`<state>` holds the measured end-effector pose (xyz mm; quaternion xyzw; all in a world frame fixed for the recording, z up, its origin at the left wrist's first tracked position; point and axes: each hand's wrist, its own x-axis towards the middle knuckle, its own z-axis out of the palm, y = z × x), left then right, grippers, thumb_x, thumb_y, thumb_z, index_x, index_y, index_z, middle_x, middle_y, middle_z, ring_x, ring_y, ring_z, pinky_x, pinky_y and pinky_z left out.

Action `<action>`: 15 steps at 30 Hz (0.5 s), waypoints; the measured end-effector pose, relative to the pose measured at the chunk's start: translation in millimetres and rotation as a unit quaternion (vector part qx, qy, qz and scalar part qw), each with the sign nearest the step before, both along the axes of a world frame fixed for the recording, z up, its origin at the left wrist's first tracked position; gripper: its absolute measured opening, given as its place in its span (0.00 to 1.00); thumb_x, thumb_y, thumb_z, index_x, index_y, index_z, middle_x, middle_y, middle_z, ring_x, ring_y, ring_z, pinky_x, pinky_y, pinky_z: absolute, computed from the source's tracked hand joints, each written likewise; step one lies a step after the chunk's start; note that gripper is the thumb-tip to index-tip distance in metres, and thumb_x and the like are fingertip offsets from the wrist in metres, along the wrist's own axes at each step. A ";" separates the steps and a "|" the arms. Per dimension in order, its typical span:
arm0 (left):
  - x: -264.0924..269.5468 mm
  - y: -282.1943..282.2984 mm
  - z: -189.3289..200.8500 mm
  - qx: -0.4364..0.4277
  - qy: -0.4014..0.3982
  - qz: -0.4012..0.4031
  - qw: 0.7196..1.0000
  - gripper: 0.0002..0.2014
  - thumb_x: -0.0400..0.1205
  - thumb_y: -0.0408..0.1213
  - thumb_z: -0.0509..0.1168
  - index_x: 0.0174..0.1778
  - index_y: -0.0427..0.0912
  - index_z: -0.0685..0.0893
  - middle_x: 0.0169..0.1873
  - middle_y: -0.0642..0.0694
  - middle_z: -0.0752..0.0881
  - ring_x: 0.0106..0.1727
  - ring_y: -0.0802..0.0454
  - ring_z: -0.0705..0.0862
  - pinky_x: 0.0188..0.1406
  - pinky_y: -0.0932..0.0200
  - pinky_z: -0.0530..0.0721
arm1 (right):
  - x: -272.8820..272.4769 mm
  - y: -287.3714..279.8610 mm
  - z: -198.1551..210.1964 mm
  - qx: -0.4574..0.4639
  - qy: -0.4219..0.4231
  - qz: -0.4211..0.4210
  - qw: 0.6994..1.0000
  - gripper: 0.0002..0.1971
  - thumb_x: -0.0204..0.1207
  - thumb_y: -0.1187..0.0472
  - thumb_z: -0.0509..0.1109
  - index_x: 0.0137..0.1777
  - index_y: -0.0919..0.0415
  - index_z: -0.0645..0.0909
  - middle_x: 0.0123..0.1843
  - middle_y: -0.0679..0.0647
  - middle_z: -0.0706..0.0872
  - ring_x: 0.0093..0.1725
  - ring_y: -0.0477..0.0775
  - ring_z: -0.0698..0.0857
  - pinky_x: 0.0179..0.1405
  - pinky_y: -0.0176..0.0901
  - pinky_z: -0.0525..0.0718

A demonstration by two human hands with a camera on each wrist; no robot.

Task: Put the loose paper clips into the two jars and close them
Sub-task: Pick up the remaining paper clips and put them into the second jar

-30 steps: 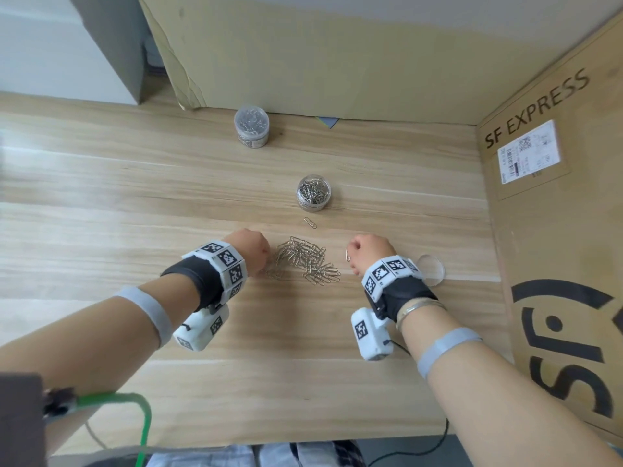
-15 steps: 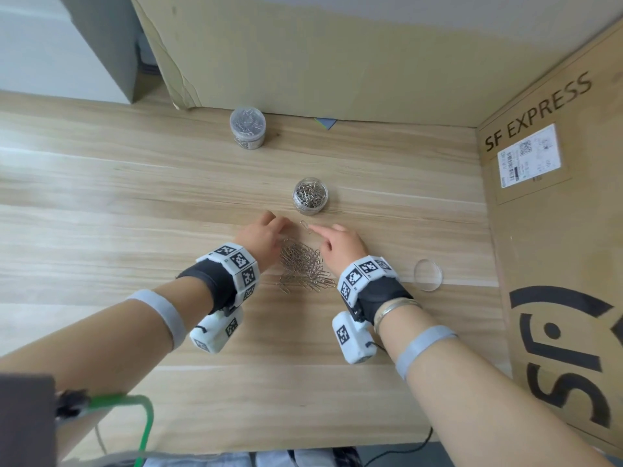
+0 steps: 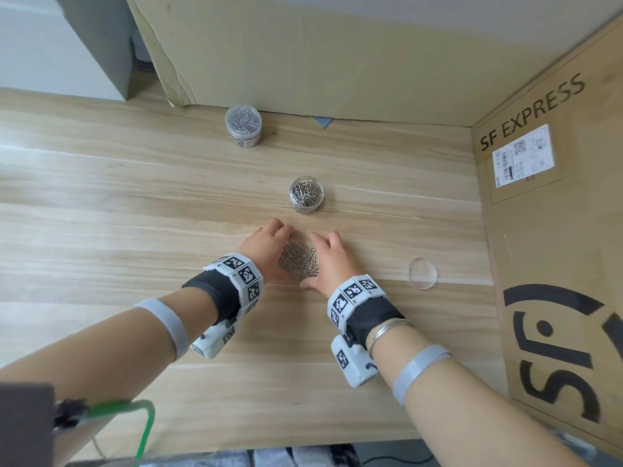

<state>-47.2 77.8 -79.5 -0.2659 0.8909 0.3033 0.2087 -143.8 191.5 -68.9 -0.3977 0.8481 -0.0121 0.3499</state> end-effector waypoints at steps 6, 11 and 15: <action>-5.4 0.8 2.0 0.020 0.036 0.042 0.998 0.23 0.74 0.36 0.70 0.66 0.41 0.75 0.60 0.41 0.78 0.58 0.41 0.81 0.58 0.51 0.79 | -3.6 -13.7 -2.2 -0.070 -0.017 -0.034 0.997 0.29 0.69 0.64 0.75 0.71 0.59 0.73 0.68 0.59 0.75 0.66 0.59 0.79 0.66 0.45 0.74; -10.0 2.6 -0.1 0.030 0.054 0.082 0.995 0.17 0.75 0.36 0.70 0.60 0.39 0.81 0.54 0.38 0.83 0.54 0.40 0.83 0.54 0.52 0.80 | -3.3 -18.0 -0.6 -0.073 -0.013 -0.036 0.997 0.21 0.72 0.66 0.69 0.67 0.60 0.77 0.65 0.59 0.80 0.64 0.60 0.80 0.60 0.45 0.76; -13.4 1.8 1.4 0.032 0.050 0.085 0.995 0.15 0.75 0.36 0.69 0.57 0.37 0.83 0.51 0.37 0.86 0.52 0.40 0.83 0.52 0.53 0.79 | -6.1 -21.0 1.5 -0.056 -0.002 -0.033 0.998 0.17 0.72 0.63 0.69 0.62 0.58 0.80 0.60 0.59 0.84 0.60 0.60 0.82 0.55 0.45 0.78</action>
